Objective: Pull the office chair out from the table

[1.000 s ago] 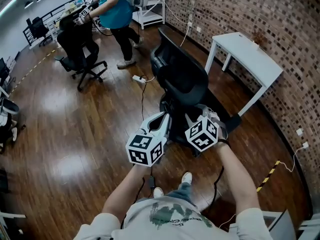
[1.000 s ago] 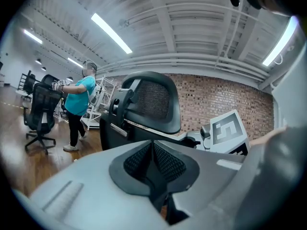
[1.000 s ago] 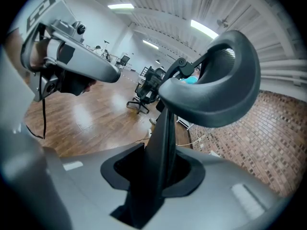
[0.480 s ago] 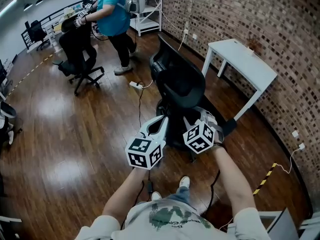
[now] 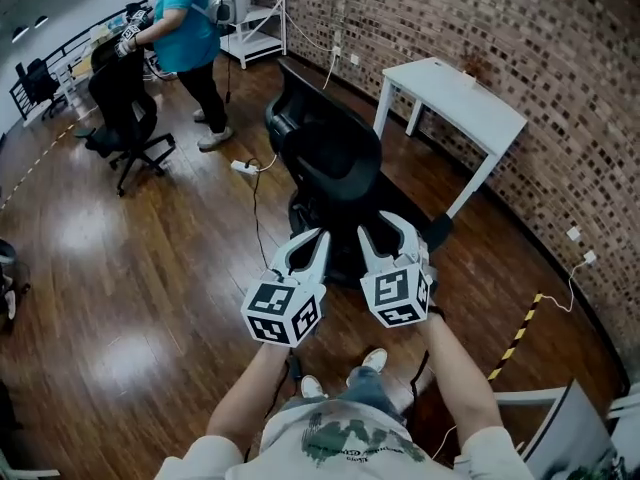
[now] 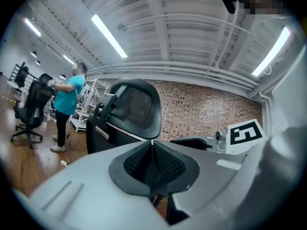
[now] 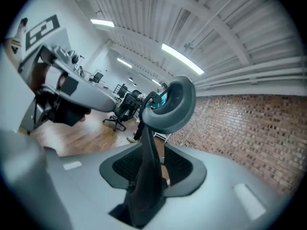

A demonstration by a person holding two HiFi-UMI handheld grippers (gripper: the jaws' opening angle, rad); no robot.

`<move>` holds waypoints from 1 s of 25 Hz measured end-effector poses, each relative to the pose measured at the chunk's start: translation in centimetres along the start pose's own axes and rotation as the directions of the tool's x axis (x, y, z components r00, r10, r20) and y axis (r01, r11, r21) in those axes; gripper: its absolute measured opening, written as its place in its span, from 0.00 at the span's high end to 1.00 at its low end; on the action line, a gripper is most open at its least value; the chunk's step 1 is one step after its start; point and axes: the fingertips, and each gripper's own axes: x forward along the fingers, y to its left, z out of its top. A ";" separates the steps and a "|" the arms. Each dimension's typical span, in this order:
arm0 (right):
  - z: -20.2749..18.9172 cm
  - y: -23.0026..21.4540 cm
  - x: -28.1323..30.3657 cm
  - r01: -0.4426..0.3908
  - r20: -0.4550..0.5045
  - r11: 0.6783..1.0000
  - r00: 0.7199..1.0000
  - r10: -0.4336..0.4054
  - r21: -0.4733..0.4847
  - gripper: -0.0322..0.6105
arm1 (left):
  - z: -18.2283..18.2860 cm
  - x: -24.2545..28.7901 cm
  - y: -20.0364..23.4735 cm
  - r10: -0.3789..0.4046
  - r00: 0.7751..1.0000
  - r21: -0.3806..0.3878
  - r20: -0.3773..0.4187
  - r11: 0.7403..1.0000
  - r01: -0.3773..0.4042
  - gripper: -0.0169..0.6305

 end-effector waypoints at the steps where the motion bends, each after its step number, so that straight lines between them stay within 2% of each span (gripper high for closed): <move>1: 0.1 -0.3 -0.8 0.007 0.003 1.000 1.000 -0.007 0.022 0.74 | -0.2 0.4 -0.6 -0.009 1.000 -0.004 -0.005 1.000 0.009 0.95; 8: -1.0 -2.8 -7.5 0.080 0.040 0.976 0.995 -0.090 0.201 0.82 | -2.0 2.0 -6.6 -0.112 0.993 0.059 -0.046 0.992 0.115 0.95; 11: -3.4 -2.7 -10.5 0.103 0.021 0.954 0.993 -0.114 0.280 0.89 | -3.1 1.8 -9.4 -0.143 0.987 0.082 -0.069 0.986 0.149 0.95; 14: -3.7 -2.9 -13.3 0.129 0.031 0.939 0.989 -0.146 0.318 0.95 | -4.0 1.5 -11.8 -0.164 0.982 0.100 -0.092 0.980 0.172 0.95; 21: -6.2 -1.8 -19.1 0.125 0.045 0.895 0.986 -0.159 0.428 0.95 | -6.0 0.0 -17.4 -0.200 0.974 0.104 -0.105 0.972 0.211 0.95; 25: -6.8 -1.6 -21.7 0.082 0.069 0.889 0.990 -0.127 0.451 0.95 | -6.5 -0.6 -20.4 -0.214 0.971 0.114 -0.106 0.968 0.225 0.95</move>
